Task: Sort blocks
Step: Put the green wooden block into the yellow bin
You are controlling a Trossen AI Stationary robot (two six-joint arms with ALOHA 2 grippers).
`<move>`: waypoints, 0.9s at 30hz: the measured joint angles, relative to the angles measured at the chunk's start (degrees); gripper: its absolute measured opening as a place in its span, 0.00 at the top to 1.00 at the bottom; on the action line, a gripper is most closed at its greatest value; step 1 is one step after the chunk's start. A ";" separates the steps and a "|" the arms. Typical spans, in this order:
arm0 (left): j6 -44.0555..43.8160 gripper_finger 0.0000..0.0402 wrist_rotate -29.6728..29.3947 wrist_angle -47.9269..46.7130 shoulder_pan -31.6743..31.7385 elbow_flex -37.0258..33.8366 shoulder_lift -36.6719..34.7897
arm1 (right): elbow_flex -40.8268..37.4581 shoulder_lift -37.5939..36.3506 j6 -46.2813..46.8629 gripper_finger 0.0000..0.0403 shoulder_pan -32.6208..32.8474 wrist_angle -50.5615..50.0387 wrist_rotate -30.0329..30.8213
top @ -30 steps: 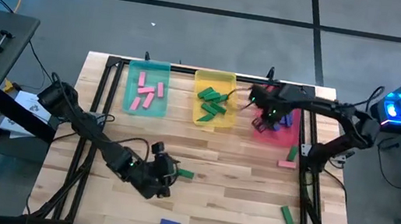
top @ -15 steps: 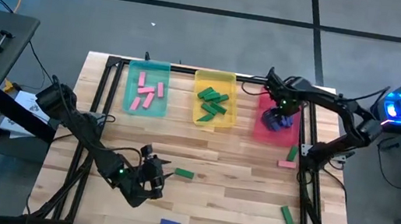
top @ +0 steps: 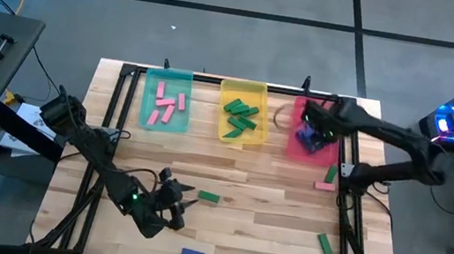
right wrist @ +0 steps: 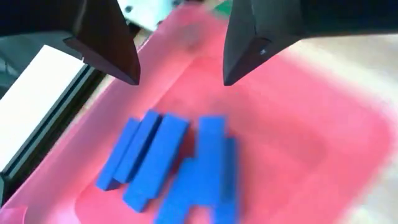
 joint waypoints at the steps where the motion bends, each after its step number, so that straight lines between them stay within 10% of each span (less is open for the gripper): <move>1: 0.00 0.57 -0.71 1.05 -0.17 0.00 0.00 | 0.00 -2.32 2.83 0.48 3.79 -0.94 0.39; 8: 0.73 0.57 -5.09 9.47 -1.47 0.00 0.00 | -2.74 -11.68 27.98 0.52 39.99 3.97 -0.65; 14: 8.08 0.57 -5.57 18.87 -1.95 0.03 0.00 | -2.01 -0.50 47.97 0.56 70.64 12.89 -0.84; 27: 16.65 0.57 -5.35 25.76 -1.17 0.04 0.00 | 0.31 16.85 80.60 0.58 86.83 11.72 -16.12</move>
